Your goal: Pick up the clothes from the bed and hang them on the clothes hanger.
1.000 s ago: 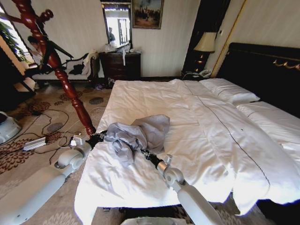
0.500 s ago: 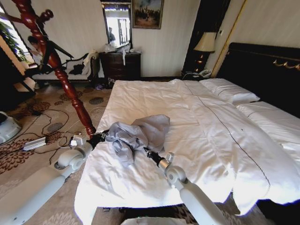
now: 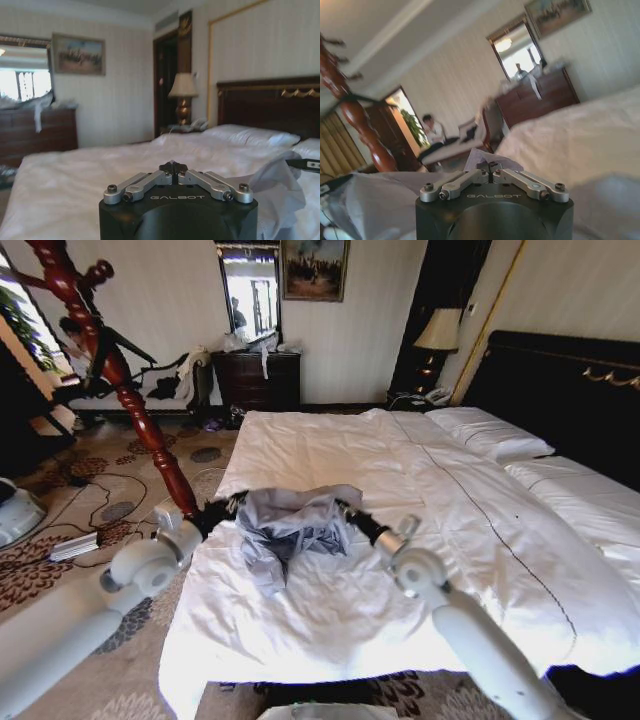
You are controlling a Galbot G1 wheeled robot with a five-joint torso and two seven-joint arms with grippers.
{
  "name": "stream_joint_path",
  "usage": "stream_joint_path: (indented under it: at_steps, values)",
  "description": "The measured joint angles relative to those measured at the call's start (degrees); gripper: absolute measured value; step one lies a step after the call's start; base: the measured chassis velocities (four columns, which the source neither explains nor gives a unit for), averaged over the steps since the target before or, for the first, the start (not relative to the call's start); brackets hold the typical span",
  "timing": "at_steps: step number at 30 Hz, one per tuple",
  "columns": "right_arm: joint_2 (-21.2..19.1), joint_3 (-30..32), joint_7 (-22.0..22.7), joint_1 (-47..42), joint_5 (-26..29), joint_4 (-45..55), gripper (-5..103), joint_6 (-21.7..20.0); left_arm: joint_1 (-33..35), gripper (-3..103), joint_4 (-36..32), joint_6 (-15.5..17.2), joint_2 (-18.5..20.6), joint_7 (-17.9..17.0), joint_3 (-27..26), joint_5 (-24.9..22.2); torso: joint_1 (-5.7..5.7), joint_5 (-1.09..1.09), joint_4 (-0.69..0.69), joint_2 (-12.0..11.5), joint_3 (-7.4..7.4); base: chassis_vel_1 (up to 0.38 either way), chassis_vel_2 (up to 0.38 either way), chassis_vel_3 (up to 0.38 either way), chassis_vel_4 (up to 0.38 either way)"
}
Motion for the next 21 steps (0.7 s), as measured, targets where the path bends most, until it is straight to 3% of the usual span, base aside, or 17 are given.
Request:
stream_joint_path:
  at_steps: [5,8,14,21]
  values:
    - [-3.8,5.7,1.5,-1.9,5.4,6.2,0,-0.9,-3.5,0,-5.9,0.4,2.0,-2.9,-0.8,-4.8,-0.01,0.00,0.00,0.0,0.00,0.000,0.000,0.000,0.000]
    - [-8.1,11.5,3.8,-5.3,10.6,13.1,0,-1.9,-6.9,0,-11.9,0.5,4.8,-5.6,-1.2,-9.8,-0.02,0.00,0.00,0.0,-0.01,0.000,0.000,0.000,0.000]
    - [-10.5,18.3,6.9,-8.7,16.5,19.1,0,-2.6,-10.8,0,-15.2,0.5,5.9,-9.0,-1.5,-15.1,-0.02,-0.01,-0.01,0.0,-0.01,0.000,0.000,0.000,0.000]
    - [-11.4,17.4,9.2,-4.7,19.8,16.9,0,-3.5,-6.0,0,-11.9,0.4,3.7,-9.9,-3.8,-13.9,-0.02,-0.02,0.01,0.0,0.00,0.000,0.000,0.000,0.000]
